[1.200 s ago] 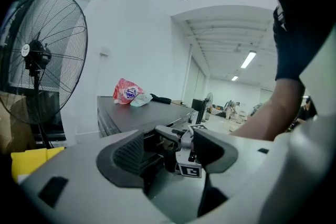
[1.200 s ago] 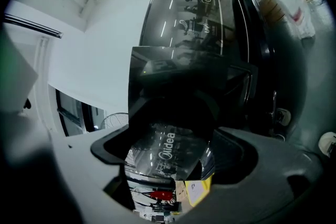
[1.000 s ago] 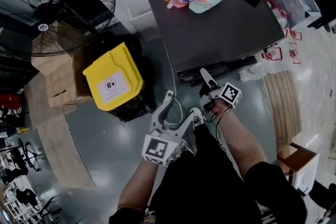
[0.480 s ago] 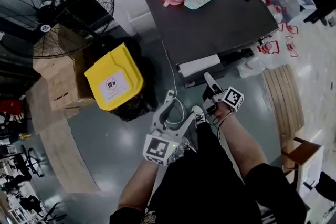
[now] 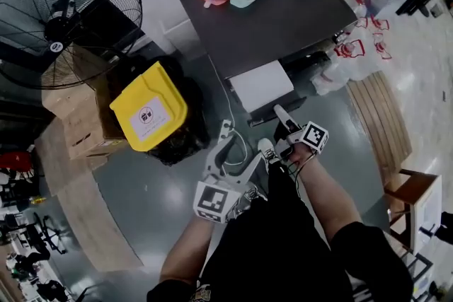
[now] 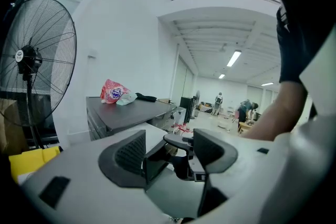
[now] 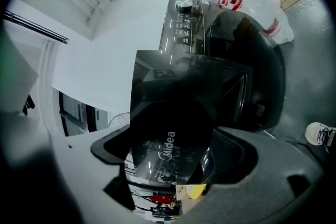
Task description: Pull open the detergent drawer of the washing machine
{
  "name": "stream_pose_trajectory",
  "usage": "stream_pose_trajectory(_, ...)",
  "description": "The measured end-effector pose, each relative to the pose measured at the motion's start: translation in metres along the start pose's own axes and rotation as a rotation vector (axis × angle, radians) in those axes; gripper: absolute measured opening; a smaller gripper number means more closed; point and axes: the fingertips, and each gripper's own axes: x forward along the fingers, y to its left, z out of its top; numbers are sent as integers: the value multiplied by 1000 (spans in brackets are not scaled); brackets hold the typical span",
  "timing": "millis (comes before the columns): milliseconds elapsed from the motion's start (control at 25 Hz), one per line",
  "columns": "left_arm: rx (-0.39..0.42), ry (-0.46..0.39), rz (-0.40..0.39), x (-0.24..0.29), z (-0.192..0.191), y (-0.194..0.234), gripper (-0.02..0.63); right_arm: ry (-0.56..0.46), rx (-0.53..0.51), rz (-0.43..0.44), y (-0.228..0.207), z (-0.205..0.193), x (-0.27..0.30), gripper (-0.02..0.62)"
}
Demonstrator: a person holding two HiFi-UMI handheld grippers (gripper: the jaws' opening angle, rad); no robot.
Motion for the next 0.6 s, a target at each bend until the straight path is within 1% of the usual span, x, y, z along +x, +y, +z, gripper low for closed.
stream_pose_trajectory(120, 8, 3, -15, -7, -6, -12, 275, -9, 6, 14, -1, -5, -17, 469)
stream_pose_trajectory(320, 16, 6, -27, -23, -15, -23, 275, -24, 5, 11, -11, -16, -43, 469)
stream_pose_trajectory(480, 24, 8, -32, -37, -21, -30, 275, -51, 1, -22, -15, -20, -52, 472)
stream_pose_trajectory(560, 32, 5, -34, -45, -23, -35, 275, -56, -26, -63, -15, -23, -58, 479)
stream_pose_trajectory(600, 35, 3, -35, -48, -24, -38, 275, -51, -45, -84, -14, -25, -62, 469)
